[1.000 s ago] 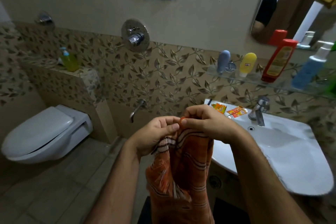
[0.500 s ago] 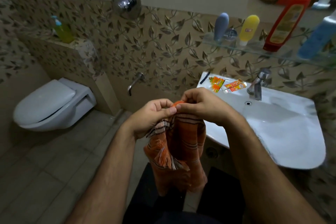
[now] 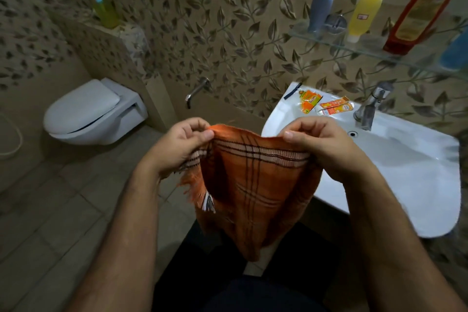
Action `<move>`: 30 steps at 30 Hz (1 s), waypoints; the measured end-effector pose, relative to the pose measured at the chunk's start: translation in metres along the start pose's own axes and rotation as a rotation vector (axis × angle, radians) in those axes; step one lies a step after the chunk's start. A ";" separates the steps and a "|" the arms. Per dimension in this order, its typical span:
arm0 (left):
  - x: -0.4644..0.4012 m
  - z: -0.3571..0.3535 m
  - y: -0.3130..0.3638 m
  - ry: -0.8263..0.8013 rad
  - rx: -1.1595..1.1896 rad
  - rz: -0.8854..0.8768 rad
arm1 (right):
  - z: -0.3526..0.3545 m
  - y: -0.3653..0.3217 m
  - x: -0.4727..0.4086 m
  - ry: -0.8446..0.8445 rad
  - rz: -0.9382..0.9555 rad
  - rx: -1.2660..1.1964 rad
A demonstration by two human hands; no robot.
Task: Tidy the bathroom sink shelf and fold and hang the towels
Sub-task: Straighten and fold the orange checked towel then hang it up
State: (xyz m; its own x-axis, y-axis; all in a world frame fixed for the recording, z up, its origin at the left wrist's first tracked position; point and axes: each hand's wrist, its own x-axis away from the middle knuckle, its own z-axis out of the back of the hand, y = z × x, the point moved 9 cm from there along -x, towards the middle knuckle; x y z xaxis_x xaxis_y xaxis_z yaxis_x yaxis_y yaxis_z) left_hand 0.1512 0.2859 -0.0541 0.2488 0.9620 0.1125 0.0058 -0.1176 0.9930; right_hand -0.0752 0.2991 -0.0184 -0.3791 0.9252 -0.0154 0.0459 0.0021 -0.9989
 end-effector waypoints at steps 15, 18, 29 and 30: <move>0.019 -0.088 -0.041 -0.030 -0.056 -0.027 | -0.033 0.044 0.002 0.127 -0.058 0.415; 0.015 -0.086 -0.043 0.083 -0.119 -0.037 | -0.026 0.043 0.005 0.163 -0.079 0.411; -0.004 -0.037 -0.058 0.403 -0.329 0.054 | 0.023 0.052 0.034 -0.067 -0.441 0.515; -0.006 -0.038 -0.059 0.387 -0.337 0.076 | 0.026 0.048 0.032 -0.046 -0.421 0.523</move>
State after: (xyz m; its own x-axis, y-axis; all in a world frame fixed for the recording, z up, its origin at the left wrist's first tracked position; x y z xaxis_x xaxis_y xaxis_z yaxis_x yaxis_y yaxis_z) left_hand 0.1130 0.2962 -0.1121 -0.1401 0.9821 0.1258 -0.3266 -0.1658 0.9305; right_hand -0.1095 0.3192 -0.0684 -0.3061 0.8685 0.3899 -0.5637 0.1647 -0.8094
